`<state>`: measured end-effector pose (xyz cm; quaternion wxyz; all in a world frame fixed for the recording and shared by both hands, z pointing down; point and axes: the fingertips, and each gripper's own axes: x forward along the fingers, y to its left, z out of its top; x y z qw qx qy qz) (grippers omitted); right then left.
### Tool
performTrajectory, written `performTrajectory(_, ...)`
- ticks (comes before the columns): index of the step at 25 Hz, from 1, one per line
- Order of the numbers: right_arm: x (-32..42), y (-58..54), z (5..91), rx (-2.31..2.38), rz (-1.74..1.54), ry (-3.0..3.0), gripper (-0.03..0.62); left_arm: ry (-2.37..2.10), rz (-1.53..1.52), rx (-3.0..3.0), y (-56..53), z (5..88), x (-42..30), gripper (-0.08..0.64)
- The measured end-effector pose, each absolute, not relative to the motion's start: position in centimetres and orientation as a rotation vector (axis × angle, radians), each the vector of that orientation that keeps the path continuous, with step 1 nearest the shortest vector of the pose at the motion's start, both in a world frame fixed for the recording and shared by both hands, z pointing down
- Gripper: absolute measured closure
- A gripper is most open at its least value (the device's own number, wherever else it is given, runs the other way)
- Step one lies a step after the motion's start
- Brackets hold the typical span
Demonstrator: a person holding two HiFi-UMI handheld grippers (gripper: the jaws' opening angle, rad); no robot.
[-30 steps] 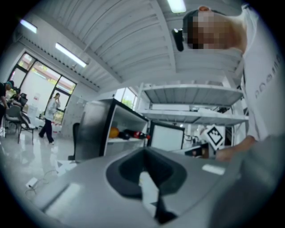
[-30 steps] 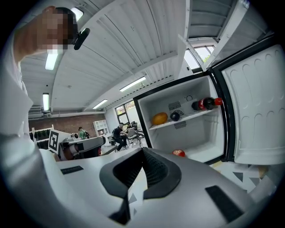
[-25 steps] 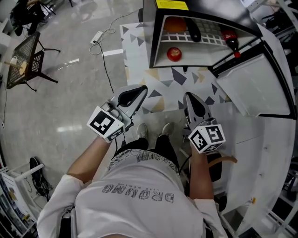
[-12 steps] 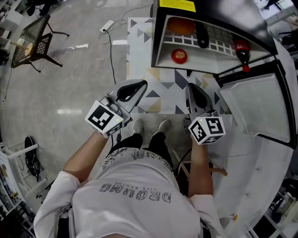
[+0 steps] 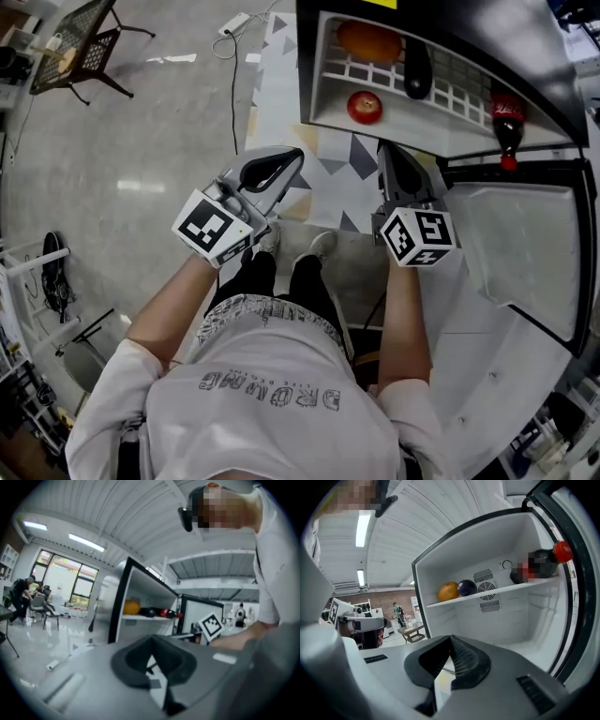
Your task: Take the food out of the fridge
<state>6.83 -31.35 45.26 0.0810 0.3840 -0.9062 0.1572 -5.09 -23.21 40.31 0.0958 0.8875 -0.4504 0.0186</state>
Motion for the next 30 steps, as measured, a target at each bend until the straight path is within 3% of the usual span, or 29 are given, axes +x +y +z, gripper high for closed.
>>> performTrajectory(7,6.7,-34.1,48.2,1.116,0.445,-2.685,0.589,-1.396,0.073,2.574,-24.5,42.2,-4.3,0.552)
performTrajectory(14,5.9,-36.4,51.0,1.09,0.415,-2.654,0.535,-1.44,0.08,2.526,-25.1,43.9,-4.5,0.552)
performTrajectory(30,4.2,-39.5,55.5,1.054,0.369,-2.597,0.359,-1.471,0.093,2.485,-25.6,45.9,-5.1,0.552)
